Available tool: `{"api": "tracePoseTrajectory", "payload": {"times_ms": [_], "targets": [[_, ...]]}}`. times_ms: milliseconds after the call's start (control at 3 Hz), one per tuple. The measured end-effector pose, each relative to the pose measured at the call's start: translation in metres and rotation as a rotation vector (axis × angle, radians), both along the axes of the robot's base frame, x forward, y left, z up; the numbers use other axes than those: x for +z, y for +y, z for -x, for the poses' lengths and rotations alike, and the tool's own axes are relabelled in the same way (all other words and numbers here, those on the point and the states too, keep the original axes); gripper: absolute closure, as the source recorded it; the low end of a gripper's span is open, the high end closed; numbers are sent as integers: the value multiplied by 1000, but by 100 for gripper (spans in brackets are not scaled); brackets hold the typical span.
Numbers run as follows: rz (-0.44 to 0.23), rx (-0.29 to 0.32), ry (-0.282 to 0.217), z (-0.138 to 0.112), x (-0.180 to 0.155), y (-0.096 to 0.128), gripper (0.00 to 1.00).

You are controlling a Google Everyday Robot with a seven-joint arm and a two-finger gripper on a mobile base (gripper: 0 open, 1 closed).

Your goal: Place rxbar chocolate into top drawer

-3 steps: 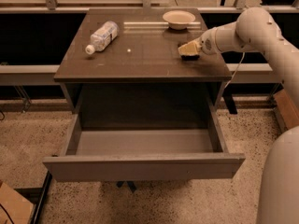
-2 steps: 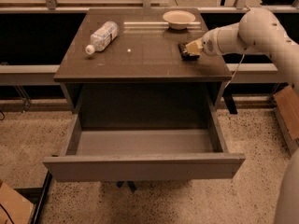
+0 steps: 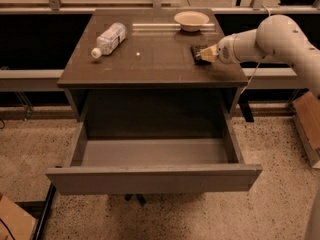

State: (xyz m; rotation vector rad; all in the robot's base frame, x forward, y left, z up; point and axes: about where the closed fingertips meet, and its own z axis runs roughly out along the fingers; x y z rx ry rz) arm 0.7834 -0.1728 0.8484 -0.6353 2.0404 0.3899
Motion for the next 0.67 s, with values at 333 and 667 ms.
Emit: {"api": "tracePoseTrajectory", "payload": {"times_ms": [333, 667], "targets": [[-8, 2, -13, -5, 3, 0, 20], [-11, 14, -31, -11, 9, 2, 0]]}}
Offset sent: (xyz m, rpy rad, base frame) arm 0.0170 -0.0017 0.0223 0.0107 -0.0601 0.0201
